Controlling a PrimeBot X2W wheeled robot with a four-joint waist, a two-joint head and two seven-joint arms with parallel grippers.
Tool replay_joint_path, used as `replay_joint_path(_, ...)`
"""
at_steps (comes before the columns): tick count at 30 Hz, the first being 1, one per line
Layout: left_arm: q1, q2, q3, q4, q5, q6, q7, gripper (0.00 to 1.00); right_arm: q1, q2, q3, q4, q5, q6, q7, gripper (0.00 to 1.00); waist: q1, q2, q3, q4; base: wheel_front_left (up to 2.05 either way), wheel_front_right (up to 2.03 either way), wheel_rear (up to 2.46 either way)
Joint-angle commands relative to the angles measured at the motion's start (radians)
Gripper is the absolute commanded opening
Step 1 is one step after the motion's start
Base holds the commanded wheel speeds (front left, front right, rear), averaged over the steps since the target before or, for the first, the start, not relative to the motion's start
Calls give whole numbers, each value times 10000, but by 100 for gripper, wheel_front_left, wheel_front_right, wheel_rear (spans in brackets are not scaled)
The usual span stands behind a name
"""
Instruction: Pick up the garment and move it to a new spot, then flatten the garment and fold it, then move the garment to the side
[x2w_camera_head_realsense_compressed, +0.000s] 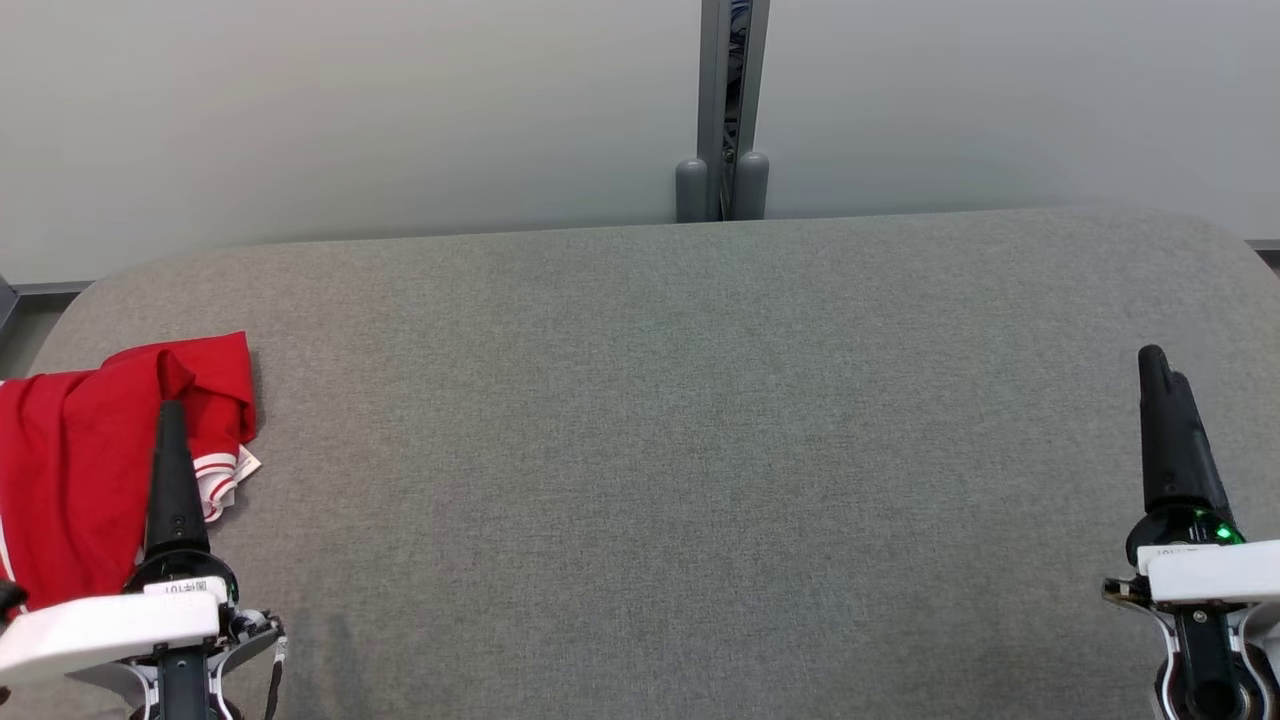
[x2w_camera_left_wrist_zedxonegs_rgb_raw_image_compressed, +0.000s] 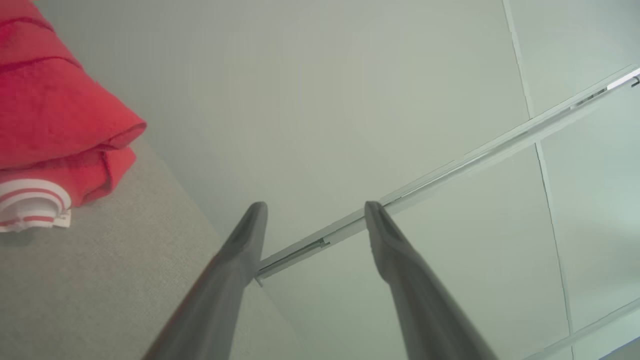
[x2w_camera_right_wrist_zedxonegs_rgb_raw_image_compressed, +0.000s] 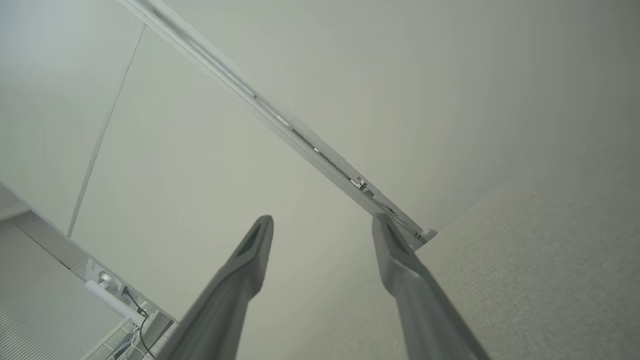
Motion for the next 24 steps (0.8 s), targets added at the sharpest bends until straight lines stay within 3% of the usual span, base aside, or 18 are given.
replay_joint_path(1,-306,84,-23,-440,583,14,-93,100,-283,-4,-151,-359,-748,45,-85,100,0,0,12,-13,0,0,0)
replay_joint_path(13,-271,97,-1246,-1427,3492,505,-424,100,-288,244,-184,-912,-3467,49,-171,100,0,0,175,-95,0,0,0)
replay_joint_path(24,-254,109,-2442,-1193,6031,1152,-727,100,-240,470,-433,-797,-5471,53,-245,100,0,0,320,-255,0,0,0)
